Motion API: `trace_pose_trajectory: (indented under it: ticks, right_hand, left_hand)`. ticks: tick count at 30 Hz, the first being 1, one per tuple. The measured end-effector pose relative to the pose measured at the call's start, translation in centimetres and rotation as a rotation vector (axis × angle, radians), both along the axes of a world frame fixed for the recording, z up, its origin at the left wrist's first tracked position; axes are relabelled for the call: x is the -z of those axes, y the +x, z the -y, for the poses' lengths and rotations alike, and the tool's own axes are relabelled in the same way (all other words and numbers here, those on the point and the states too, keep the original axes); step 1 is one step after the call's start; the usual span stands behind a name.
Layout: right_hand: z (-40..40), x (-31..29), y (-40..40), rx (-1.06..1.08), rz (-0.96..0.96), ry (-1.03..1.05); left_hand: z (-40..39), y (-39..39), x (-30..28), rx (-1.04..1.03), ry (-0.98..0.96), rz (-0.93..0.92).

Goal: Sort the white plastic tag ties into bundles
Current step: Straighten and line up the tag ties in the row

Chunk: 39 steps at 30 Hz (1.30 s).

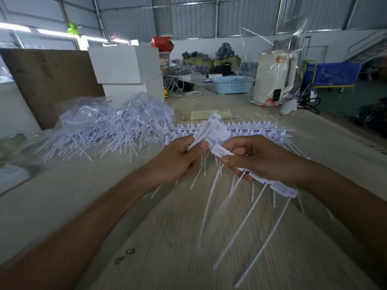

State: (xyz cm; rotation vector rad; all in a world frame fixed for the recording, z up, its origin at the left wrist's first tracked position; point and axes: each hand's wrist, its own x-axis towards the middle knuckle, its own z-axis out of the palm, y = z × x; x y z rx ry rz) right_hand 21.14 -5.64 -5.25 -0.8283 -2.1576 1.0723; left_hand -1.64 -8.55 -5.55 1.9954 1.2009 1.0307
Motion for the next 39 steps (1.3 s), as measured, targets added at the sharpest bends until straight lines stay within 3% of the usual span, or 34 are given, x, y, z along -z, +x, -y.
trace_pose_trajectory:
  ticks: [7,12,19,22,25,29,32,36,39]
  right_hand:
    - [0.7,-0.6,0.2,-0.012,0.085,-0.01]
    - [1.3,-0.2,-1.5,0.034,-0.041,-0.015]
    - [1.8,0.1,-2.5,0.092,-0.206,-0.188]
    - [1.7,0.3,-2.4,0.129,-0.103,-0.212]
    - [1.7,0.4,-2.3,0.127,0.003,-0.065]
    - [2.0,0.4,-2.8,0.206,0.107,0.38]
    - [2.1,0.6,-3.0,0.258,0.178,0.574]
    - [3.0,0.4,-2.9,0.301,0.439,0.927]
    - [2.9,0.3,-2.8,0.343,0.467,0.978]
  left_hand:
    - [-0.2,-1.1,0.0,-0.131,-0.062,0.088]
    - [0.2,1.0,0.6,-0.118,0.013,0.132]
    - [0.8,1.4,0.3,-0.084,0.059,0.15]
    - [0.5,1.2,0.3,-0.146,0.054,0.187]
    - [0.1,1.0,0.2,-0.215,0.033,0.151]
    - [0.1,0.7,0.0,-0.219,0.003,0.159]
    - [0.2,0.7,-0.1,-0.223,-0.019,0.124]
    - [0.1,0.7,0.1,-0.263,-0.029,0.103]
    - [-0.1,0.3,0.0,-0.237,-0.007,0.123]
